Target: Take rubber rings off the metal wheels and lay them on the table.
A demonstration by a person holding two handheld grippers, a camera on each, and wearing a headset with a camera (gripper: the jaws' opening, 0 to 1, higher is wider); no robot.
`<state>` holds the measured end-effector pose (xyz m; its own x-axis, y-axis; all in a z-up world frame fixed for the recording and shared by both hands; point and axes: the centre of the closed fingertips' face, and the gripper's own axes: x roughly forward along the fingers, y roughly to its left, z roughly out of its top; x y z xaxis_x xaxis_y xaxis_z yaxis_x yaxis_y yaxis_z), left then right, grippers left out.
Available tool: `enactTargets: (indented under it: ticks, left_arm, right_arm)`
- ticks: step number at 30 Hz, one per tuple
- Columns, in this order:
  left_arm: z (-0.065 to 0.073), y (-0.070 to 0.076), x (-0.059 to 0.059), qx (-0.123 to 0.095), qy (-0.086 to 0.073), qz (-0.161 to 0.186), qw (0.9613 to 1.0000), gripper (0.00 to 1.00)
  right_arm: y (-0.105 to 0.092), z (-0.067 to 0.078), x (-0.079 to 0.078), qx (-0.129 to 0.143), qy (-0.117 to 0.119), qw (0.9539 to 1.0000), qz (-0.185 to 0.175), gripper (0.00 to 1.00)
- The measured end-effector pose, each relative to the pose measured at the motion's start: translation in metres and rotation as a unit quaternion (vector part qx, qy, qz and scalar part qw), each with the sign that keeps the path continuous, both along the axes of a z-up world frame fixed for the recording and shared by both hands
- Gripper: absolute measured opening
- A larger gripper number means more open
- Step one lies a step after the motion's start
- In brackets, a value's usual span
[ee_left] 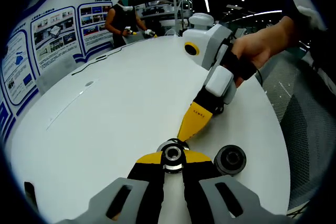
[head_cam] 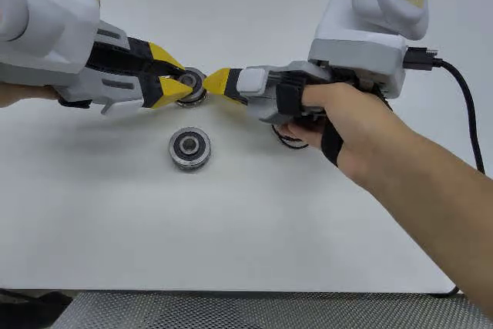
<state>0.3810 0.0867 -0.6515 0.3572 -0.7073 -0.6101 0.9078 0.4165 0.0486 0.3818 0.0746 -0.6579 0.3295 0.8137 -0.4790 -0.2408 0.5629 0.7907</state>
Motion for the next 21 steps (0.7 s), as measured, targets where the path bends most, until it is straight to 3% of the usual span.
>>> enactTargets:
  ticks: [21]
  left_arm:
    - [0.001, -0.0023, 0.001, 0.001, 0.003, -0.005, 1.0, 0.12]
  right_arm:
    - [0.0065, -0.0002, 0.0048, -0.028, -0.04, 0.9988, 0.006, 0.01]
